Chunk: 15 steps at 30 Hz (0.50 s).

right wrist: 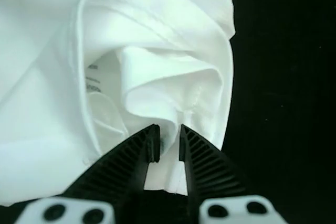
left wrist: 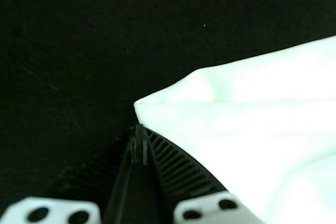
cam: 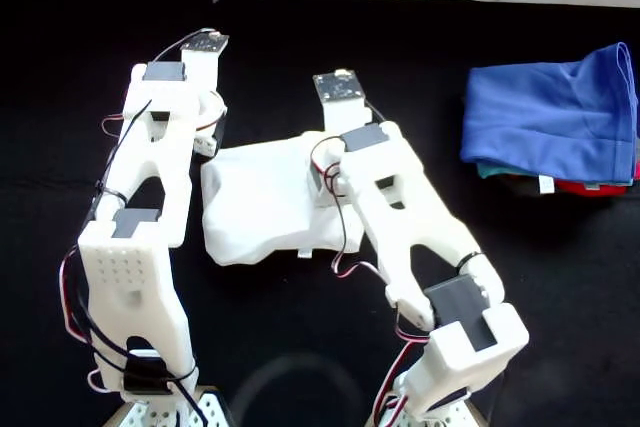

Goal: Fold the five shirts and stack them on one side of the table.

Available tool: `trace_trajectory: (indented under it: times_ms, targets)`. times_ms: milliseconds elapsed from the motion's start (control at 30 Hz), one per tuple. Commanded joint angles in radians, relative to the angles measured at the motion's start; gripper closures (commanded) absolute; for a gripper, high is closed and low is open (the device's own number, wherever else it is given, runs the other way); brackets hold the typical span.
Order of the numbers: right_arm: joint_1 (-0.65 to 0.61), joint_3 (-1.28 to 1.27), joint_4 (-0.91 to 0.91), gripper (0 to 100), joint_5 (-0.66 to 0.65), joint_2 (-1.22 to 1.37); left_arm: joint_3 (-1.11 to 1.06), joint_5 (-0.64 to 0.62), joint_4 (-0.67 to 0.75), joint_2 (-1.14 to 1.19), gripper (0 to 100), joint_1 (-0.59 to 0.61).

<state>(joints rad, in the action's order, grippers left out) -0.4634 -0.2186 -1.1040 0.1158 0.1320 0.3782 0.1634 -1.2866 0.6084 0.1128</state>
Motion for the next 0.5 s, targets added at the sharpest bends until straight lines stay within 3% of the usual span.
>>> trace_trajectory:
  times_ms: [0,467]
  targets:
    - [0.053,0.048,0.021,92.2,-0.054,-0.004,0.005,0.002,0.009,-0.071,99,0.005]
    - [0.054,0.051,0.054,99.2,-0.06,-0.005,0.012,0.002,0.009,-0.071,99,0.005]
